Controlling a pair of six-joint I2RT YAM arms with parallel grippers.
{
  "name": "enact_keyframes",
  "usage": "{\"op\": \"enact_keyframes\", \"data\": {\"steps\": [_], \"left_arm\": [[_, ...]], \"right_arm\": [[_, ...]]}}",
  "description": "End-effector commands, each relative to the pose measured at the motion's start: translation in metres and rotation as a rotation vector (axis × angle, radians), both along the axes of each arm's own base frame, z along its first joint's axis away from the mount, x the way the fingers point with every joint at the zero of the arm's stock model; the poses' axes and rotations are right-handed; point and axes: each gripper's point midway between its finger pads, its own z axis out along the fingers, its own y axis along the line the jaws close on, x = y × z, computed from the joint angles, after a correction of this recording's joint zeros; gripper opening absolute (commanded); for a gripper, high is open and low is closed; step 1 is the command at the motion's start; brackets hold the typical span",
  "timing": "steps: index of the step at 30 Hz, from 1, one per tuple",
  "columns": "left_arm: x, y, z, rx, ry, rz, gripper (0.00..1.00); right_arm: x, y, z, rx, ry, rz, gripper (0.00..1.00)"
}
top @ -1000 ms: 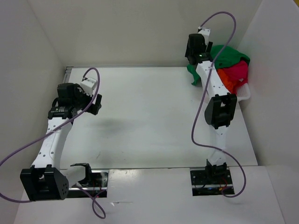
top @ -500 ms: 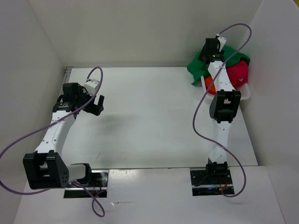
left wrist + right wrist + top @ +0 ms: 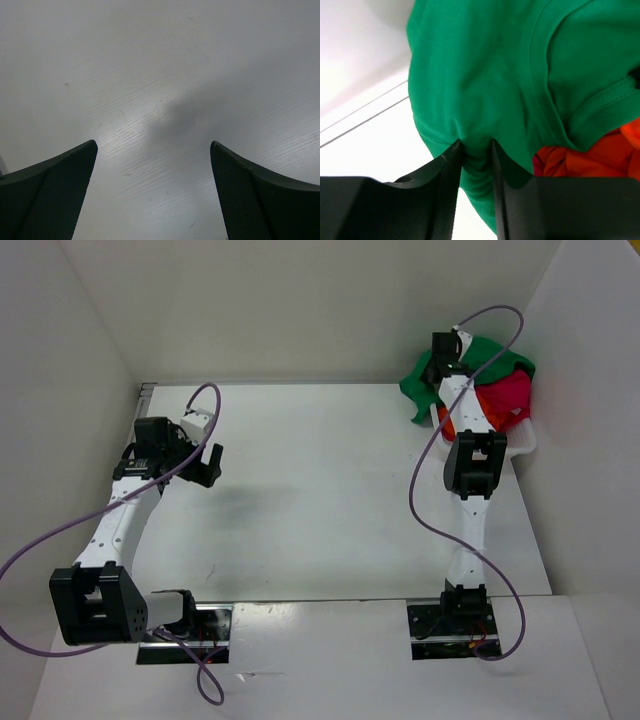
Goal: Fold and stack the t-shirts
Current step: Grab crumpled tshirt from bin with the right arm
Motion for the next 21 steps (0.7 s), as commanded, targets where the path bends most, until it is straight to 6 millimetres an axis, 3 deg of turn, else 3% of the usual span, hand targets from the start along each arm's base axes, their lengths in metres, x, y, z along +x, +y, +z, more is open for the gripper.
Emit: {"op": "enact_keyframes", "data": {"steps": [1, 3, 9, 12, 16, 21], "left_arm": [[0.011, -0.001, 0.014, 0.000, -0.046, -0.008, 1.00], [0.011, -0.001, 0.014, 0.000, -0.046, -0.008, 1.00], [0.011, -0.001, 0.014, 0.000, -0.046, -0.008, 1.00], [0.011, -0.001, 0.014, 0.000, -0.046, -0.008, 1.00], [0.009, -0.001, 0.013, 0.000, -0.046, -0.008, 1.00], [0.008, -0.001, 0.017, 0.002, -0.065, -0.008, 1.00]], "right_arm": [[0.008, -0.017, 0.034, -0.037, -0.079, -0.059, 0.31], [0.006, -0.019, 0.041, -0.052, -0.086, -0.062, 0.29], [0.001, -0.028, 0.054, -0.086, -0.094, -0.097, 0.07], [0.000, -0.026, 0.076, -0.104, -0.132, -0.103, 0.00], [-0.010, -0.024, 0.127, -0.137, -0.205, -0.153, 0.00], [-0.048, -0.013, 0.236, -0.222, -0.370, -0.234, 0.00]]}}
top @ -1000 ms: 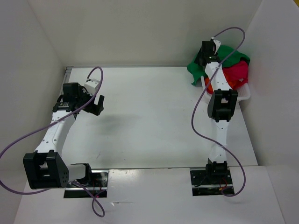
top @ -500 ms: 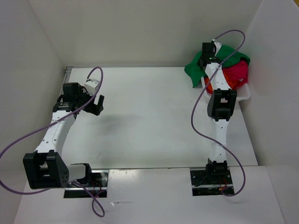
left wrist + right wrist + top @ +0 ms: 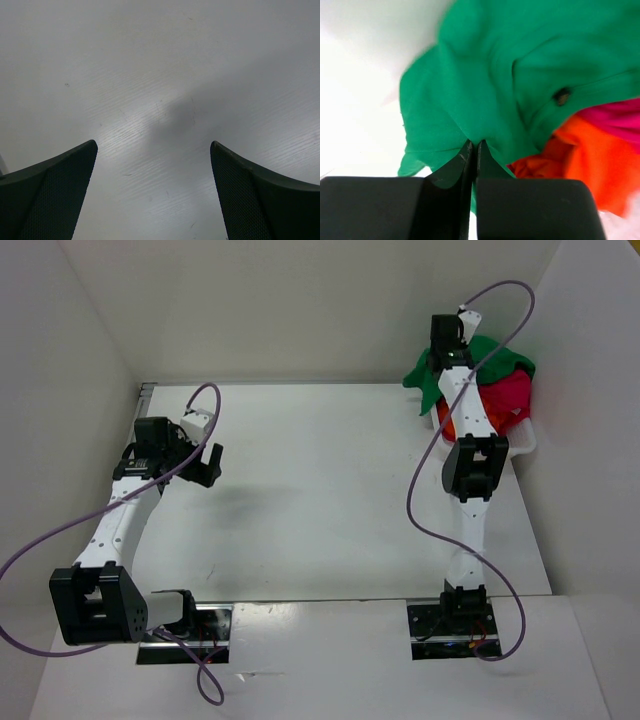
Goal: Fold and stack the t-shirts
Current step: Grab crumpled tshirt from bin with the right arm, then move the tshirt to the center of the board
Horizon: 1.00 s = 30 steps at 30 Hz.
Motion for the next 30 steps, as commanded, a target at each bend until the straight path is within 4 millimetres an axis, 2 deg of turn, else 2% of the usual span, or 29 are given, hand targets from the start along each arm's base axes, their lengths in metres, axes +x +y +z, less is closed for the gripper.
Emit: {"op": "enact_keyframes", "data": {"steps": [1, 4, 6, 7, 9, 10, 11, 13, 14, 15, 16, 17, 18, 20, 21, 22, 23, 24, 25, 26, 28, 29, 30], "left_arm": [[0.007, -0.001, 0.020, 0.002, -0.074, -0.008, 1.00], [0.006, -0.003, 0.024, -0.010, -0.084, -0.010, 1.00], [0.004, -0.005, 0.031, -0.015, -0.104, -0.018, 1.00], [0.002, -0.005, 0.027, -0.016, -0.095, -0.018, 1.00], [0.001, -0.006, 0.034, -0.014, -0.117, -0.018, 1.00], [0.000, -0.007, 0.035, -0.020, -0.117, -0.027, 1.00], [-0.002, -0.008, 0.034, -0.027, -0.116, -0.021, 1.00], [-0.004, -0.008, 0.041, -0.025, -0.137, -0.022, 1.00], [-0.003, -0.008, 0.042, -0.031, -0.144, -0.016, 1.00], [-0.004, -0.008, 0.046, -0.031, -0.155, -0.017, 1.00], [-0.004, -0.008, 0.046, -0.031, -0.155, -0.017, 1.00], [-0.005, -0.009, 0.047, -0.037, -0.163, -0.012, 1.00], [-0.006, -0.009, 0.050, -0.036, -0.173, -0.012, 1.00], [-0.005, -0.008, 0.056, -0.045, -0.190, 0.007, 1.00], [-0.007, -0.007, 0.059, -0.039, -0.202, 0.014, 1.00], [-0.005, -0.007, 0.061, -0.051, -0.207, 0.023, 1.00], [-0.007, -0.006, 0.064, -0.057, -0.213, 0.039, 1.00], [-0.006, -0.007, 0.070, -0.064, -0.232, 0.043, 1.00], [-0.006, -0.005, 0.069, -0.063, -0.230, 0.060, 1.00], [-0.004, -0.004, 0.079, -0.062, -0.262, 0.058, 1.00], [0.000, 0.002, 0.087, -0.062, -0.281, 0.108, 1.00], [0.003, 0.004, 0.099, -0.055, -0.315, 0.116, 1.00], [0.005, 0.007, 0.104, -0.054, -0.325, 0.136, 1.00]], "right_arm": [[-0.052, 0.007, 0.195, -0.120, -0.337, -0.144, 0.00], [-0.085, -0.001, 0.245, -0.134, -0.426, -0.242, 0.00], [-0.102, -0.008, 0.270, -0.131, -0.478, -0.287, 0.00], [-0.117, -0.012, 0.293, -0.122, -0.528, -0.311, 0.00], [-0.138, -0.017, 0.319, -0.139, -0.575, -0.351, 0.00], [-0.155, -0.021, 0.345, -0.129, -0.640, -0.372, 0.00], [-0.165, -0.023, 0.357, -0.130, -0.668, -0.384, 0.00], [-0.194, -0.027, 0.395, -0.122, -0.760, -0.383, 0.00], [-0.201, -0.025, 0.409, -0.119, -0.794, -0.356, 0.00], [-0.221, -0.021, 0.434, -0.101, -0.863, -0.329, 0.00], [-0.222, -0.018, 0.439, -0.107, -0.874, -0.301, 0.00], [-0.238, -0.014, 0.458, -0.097, -0.927, -0.267, 0.00], [-0.246, -0.001, 0.475, -0.096, -0.970, -0.181, 0.00], [-0.262, 0.013, 0.497, -0.088, -1.038, -0.098, 0.00], [-0.276, 0.021, 0.511, -0.078, -1.080, -0.046, 0.00], [-0.288, 0.039, 0.528, -0.067, -1.141, 0.055, 0.00], [-0.291, 0.051, 0.534, -0.062, -1.162, 0.113, 0.00], [-0.305, 0.061, 0.548, -0.056, -1.210, 0.178, 0.00], [-0.314, 0.088, 0.558, -0.045, -1.247, 0.323, 0.00], [-0.317, 0.104, 0.562, -0.017, -1.270, 0.396, 0.00], [-0.318, 0.134, 0.561, 0.063, -1.275, 0.528, 0.00], [-0.320, 0.160, 0.557, 0.121, -1.265, 0.601, 0.00], [-0.306, 0.181, 0.543, 0.152, -1.212, 0.641, 0.00]]}}
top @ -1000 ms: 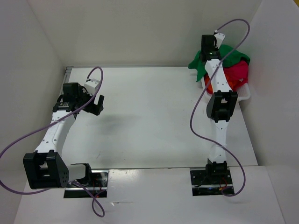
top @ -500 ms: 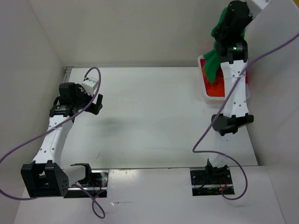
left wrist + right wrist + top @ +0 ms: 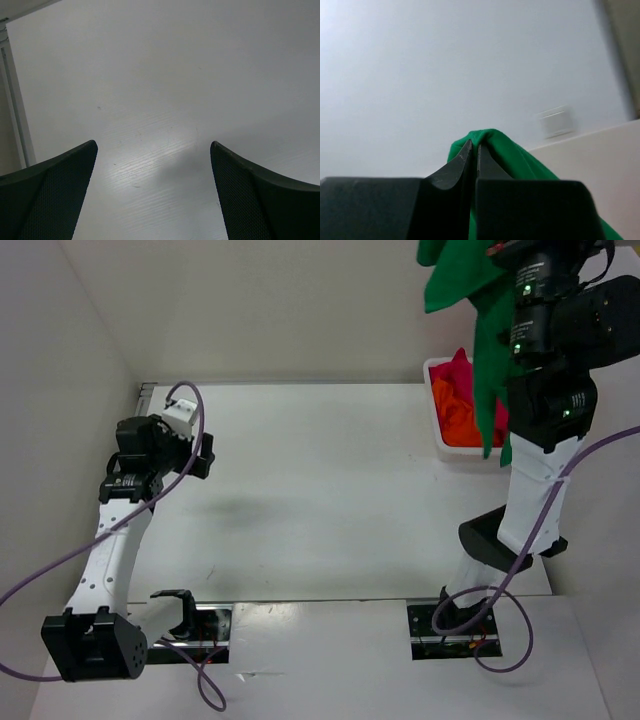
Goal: Fold and stack the t-shirts
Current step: Move the tshirt to the center of the board
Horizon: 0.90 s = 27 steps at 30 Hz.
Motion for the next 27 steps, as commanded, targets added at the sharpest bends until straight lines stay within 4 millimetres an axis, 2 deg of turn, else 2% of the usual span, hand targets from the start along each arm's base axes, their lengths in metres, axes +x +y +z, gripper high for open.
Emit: {"op": "enact_keyframes", "data": {"steps": [1, 4, 5, 6, 8, 9, 10, 11, 12, 13, 14, 16, 17, 18, 19, 20, 22, 24, 25, 27], "left_arm": [[0.013, 0.010, 0.041, -0.016, -0.112, 0.069, 1.00], [0.020, 0.015, 0.058, 0.011, -0.131, 0.079, 1.00], [0.019, 0.018, 0.064, 0.012, -0.139, 0.090, 1.00], [0.021, 0.021, 0.066, 0.031, -0.137, 0.093, 1.00], [0.020, 0.022, 0.079, 0.050, -0.154, 0.085, 1.00], [0.019, 0.024, 0.082, 0.068, -0.158, 0.089, 1.00], [0.017, 0.028, 0.083, 0.082, -0.153, 0.093, 1.00], [0.017, 0.029, 0.083, 0.091, -0.154, 0.089, 1.00], [0.016, 0.031, 0.086, 0.103, -0.155, 0.095, 1.00], [0.016, 0.031, 0.086, 0.117, -0.157, 0.089, 1.00], [0.016, 0.035, 0.086, 0.126, -0.158, 0.095, 1.00], [0.011, 0.027, 0.067, 0.140, -0.110, 0.027, 1.00], [0.009, 0.025, 0.066, 0.144, -0.112, 0.008, 1.00], [0.006, 0.022, 0.051, 0.133, -0.073, -0.007, 1.00], [0.003, 0.022, 0.042, 0.137, -0.050, -0.013, 1.00], [0.002, 0.019, 0.035, 0.128, -0.035, -0.027, 1.00], [0.003, 0.020, 0.011, 0.128, 0.024, -0.036, 1.00], [-0.001, 0.014, -0.019, 0.121, 0.103, -0.066, 1.00], [-0.004, 0.003, -0.028, 0.113, 0.131, -0.104, 1.00], [-0.012, -0.015, -0.047, 0.098, 0.182, -0.189, 1.00]], "right_arm": [[0.013, 0.107, -0.018, -0.096, 0.018, 0.352, 0.00], [0.040, 0.158, -0.057, -0.110, 0.130, 0.445, 0.00], [0.047, 0.167, -0.067, -0.106, 0.162, 0.465, 0.00], [0.053, 0.169, -0.074, -0.097, 0.185, 0.460, 0.00], [0.077, 0.173, -0.107, -0.082, 0.293, 0.416, 0.02], [0.085, 0.175, -0.121, -0.090, 0.332, 0.403, 0.07], [0.083, 0.171, -0.126, -0.106, 0.353, 0.387, 0.14], [0.092, 0.175, -0.143, -0.117, 0.396, 0.374, 0.23], [0.099, 0.173, -0.166, -0.149, 0.454, 0.357, 0.40], [0.098, 0.177, -0.178, -0.178, 0.483, 0.370, 0.54], [0.099, 0.172, -0.198, -0.197, 0.527, 0.366, 0.62], [0.098, 0.164, -0.213, -0.213, 0.543, 0.379, 0.72], [0.104, 0.165, -0.253, -0.241, 0.617, 0.380, 0.74], [0.087, 0.155, -0.243, -0.235, 0.581, 0.396, 0.75], [0.084, 0.147, -0.251, -0.231, 0.582, 0.384, 0.76], [0.078, 0.144, -0.270, -0.224, 0.592, 0.388, 0.76], [0.077, 0.144, -0.301, -0.241, 0.646, 0.386, 0.76], [0.083, 0.147, -0.364, -0.238, 0.807, 0.381, 0.75], [0.085, 0.147, -0.395, -0.240, 0.884, 0.370, 0.75], [0.085, 0.151, -0.439, -0.217, 1.005, 0.380, 0.74]]}}
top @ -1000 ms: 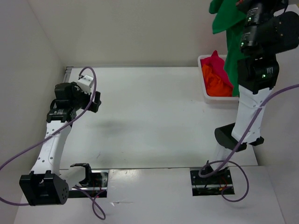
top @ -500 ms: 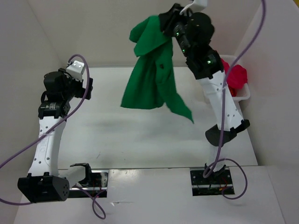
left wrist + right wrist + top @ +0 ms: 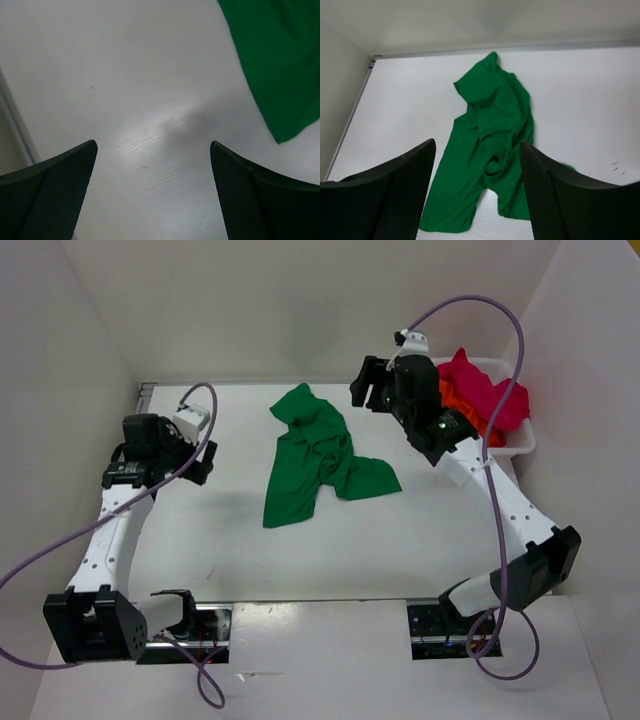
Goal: Fold and stack the t-shirts
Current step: Move the tshirt to the center of the board, then flatten out the tshirt
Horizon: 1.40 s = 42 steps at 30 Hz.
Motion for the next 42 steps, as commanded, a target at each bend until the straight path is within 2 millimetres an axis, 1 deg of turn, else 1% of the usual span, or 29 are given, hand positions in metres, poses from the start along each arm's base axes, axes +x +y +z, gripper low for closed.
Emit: {"op": "enact_keyframes", "data": {"steps": [1, 2, 4, 5, 7, 8, 9, 10, 11, 13, 14, 15, 17, 20, 23, 25, 26, 28, 29, 31, 32, 33, 34, 35, 37, 38, 40, 41, 42], "left_arm": [[-0.015, -0.036, -0.033, -0.027, 0.113, -0.170, 1.00], [-0.019, -0.045, -0.038, -0.038, 0.126, -0.202, 1.00], [-0.030, -0.067, -0.058, -0.039, 0.188, -0.281, 1.00], [-0.036, -0.083, -0.071, -0.026, 0.231, -0.328, 1.00], [-0.043, -0.091, -0.092, 0.040, 0.283, -0.366, 1.00], [-0.047, -0.097, -0.107, 0.058, 0.332, -0.385, 1.00], [-0.052, -0.110, -0.114, 0.077, 0.351, -0.429, 1.00], [-0.054, -0.114, -0.119, 0.082, 0.373, -0.433, 1.00], [-0.054, -0.121, -0.128, 0.077, 0.397, -0.439, 1.00], [-0.043, -0.134, -0.129, 0.066, 0.386, -0.423, 1.00], [-0.040, -0.140, -0.141, 0.079, 0.404, -0.435, 1.00], [-0.035, -0.137, -0.147, 0.099, 0.406, -0.418, 1.00], [-0.030, -0.143, -0.163, 0.114, 0.431, -0.426, 1.00], [-0.025, -0.154, -0.175, 0.128, 0.443, -0.458, 1.00], [-0.024, -0.158, -0.185, 0.152, 0.441, -0.463, 1.00], [-0.023, -0.162, -0.184, 0.152, 0.430, -0.472, 0.98], [-0.021, -0.163, -0.186, 0.167, 0.423, -0.469, 0.97], [-0.023, -0.170, -0.189, 0.194, 0.418, -0.483, 0.89], [-0.023, -0.169, -0.194, 0.224, 0.423, -0.485, 0.76], [-0.026, -0.170, -0.200, 0.236, 0.436, -0.502, 0.60], [-0.035, -0.176, -0.205, 0.226, 0.469, -0.533, 0.50], [-0.033, -0.177, -0.203, 0.223, 0.460, -0.533, 0.20], [-0.033, -0.178, -0.203, 0.215, 0.465, -0.522, 0.09], [-0.035, -0.177, -0.203, 0.217, 0.474, -0.522, 0.03], [-0.036, -0.164, -0.199, 0.244, 0.483, -0.501, 0.00], [-0.038, -0.158, -0.196, 0.249, 0.491, -0.496, 0.00], [-0.038, -0.125, -0.181, 0.296, 0.500, -0.448, 0.00], [-0.042, -0.112, -0.177, 0.317, 0.510, -0.440, 0.00], [-0.040, -0.096, -0.159, 0.329, 0.475, -0.416, 0.00]], "right_arm": [[0.007, 0.012, -0.075, 0.016, 0.172, -0.024, 0.72], [0.002, 0.013, -0.106, 0.003, 0.239, -0.019, 0.71], [-0.001, 0.015, -0.136, 0.022, 0.298, -0.032, 0.71], [-0.006, 0.011, -0.168, 0.001, 0.355, -0.052, 0.71], [-0.008, 0.006, -0.205, -0.034, 0.427, -0.090, 0.72], [-0.008, 0.001, -0.217, -0.051, 0.447, -0.124, 0.73], [-0.008, -0.003, -0.230, -0.078, 0.473, -0.142, 0.73], [-0.006, -0.005, -0.245, -0.101, 0.505, -0.166, 0.73], [-0.004, -0.010, -0.252, -0.122, 0.509, -0.191, 0.75], [-0.003, -0.011, -0.262, -0.135, 0.531, -0.206, 0.75], [-0.003, -0.010, -0.272, -0.137, 0.551, -0.215, 0.75], [-0.002, -0.014, -0.272, -0.135, 0.552, -0.224, 0.75], [-0.001, -0.018, -0.279, -0.129, 0.563, -0.239, 0.75], [-0.006, -0.026, -0.291, -0.144, 0.591, -0.252, 0.76], [-0.007, -0.038, -0.313, -0.158, 0.640, -0.286, 0.76], [-0.005, -0.042, -0.317, -0.137, 0.656, -0.304, 0.76], [-0.007, -0.049, -0.326, -0.129, 0.680, -0.332, 0.76], [-0.007, -0.052, -0.332, -0.117, 0.697, -0.345, 0.76], [-0.008, -0.053, -0.338, -0.125, 0.710, -0.347, 0.75], [-0.011, -0.058, -0.346, -0.138, 0.736, -0.359, 0.74], [-0.014, -0.060, -0.351, -0.149, 0.754, -0.361, 0.69], [-0.014, -0.060, -0.351, -0.149, 0.754, -0.361, 0.64], [-0.014, -0.061, -0.351, -0.154, 0.750, -0.368, 0.57], [-0.015, -0.066, -0.352, -0.149, 0.761, -0.383, 0.42], [-0.019, -0.073, -0.354, -0.159, 0.785, -0.398, 0.19], [-0.020, -0.076, -0.349, -0.148, 0.788, -0.401, 0.01], [-0.031, -0.080, -0.345, -0.148, 0.815, -0.417, 0.00], [-0.037, -0.085, -0.333, -0.152, 0.797, -0.429, 0.00], [-0.041, -0.088, -0.324, -0.139, 0.784, -0.444, 0.00]]}}
